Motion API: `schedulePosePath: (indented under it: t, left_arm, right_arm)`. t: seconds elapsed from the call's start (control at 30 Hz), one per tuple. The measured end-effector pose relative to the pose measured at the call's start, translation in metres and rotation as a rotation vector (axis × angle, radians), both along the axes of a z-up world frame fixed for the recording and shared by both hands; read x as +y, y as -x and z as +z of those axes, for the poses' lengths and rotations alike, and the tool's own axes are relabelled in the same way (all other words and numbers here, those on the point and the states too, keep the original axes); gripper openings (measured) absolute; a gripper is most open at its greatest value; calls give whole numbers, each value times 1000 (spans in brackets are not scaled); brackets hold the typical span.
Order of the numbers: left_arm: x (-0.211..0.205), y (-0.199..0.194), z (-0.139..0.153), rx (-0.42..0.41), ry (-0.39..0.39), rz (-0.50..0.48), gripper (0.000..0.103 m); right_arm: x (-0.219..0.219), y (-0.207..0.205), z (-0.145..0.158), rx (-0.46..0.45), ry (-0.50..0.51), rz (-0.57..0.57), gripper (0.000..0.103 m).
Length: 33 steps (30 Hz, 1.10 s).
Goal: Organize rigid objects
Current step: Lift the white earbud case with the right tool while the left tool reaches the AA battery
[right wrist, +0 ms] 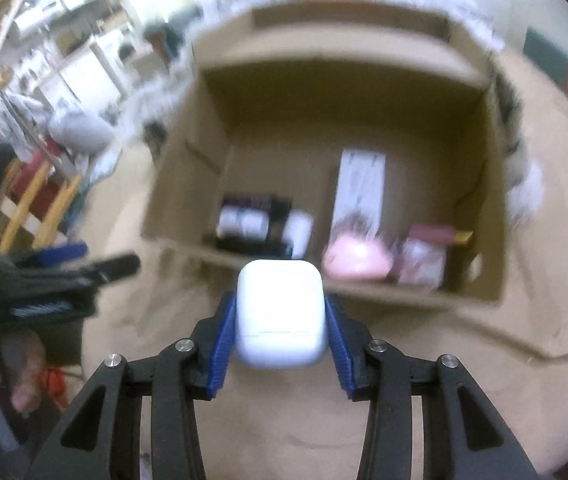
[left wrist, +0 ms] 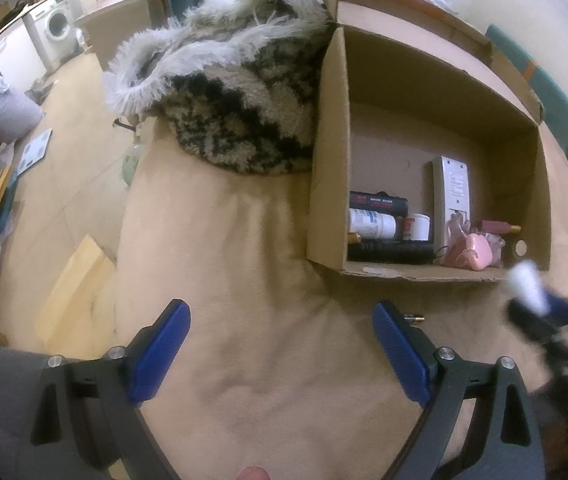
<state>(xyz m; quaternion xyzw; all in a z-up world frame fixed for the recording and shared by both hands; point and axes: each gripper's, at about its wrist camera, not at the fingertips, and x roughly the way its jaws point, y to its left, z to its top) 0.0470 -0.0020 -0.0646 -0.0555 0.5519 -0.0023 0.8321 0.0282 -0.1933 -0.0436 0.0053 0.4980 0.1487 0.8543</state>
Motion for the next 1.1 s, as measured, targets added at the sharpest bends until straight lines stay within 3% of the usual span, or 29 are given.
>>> schedulePosePath:
  t: [0.23, 0.4, 0.53, 0.9, 0.97, 1.1]
  left_arm:
    - [-7, 2, -3, -33, -40, -11, 91]
    - [-37, 1, -11, -36, -62, -113, 91]
    - [-53, 3, -21, -35, -60, -114, 91]
    - [-115, 18, -72, 16, -96, -262, 90]
    - [-127, 13, -79, 12, -114, -284, 82]
    - [-140, -2, -89, 26, -87, -270, 82]
  right_arm:
    - [-48, -18, 35, -188, -72, -81, 45]
    - [-64, -33, 30, -172, -147, -146, 45]
    - [-76, -38, 24, -126, -170, -181, 45]
    - [-92, -41, 19, -85, -249, -203, 45]
    - [-92, -41, 19, -83, -260, -200, 45]
    - [-96, -41, 19, -83, -282, -209, 45]
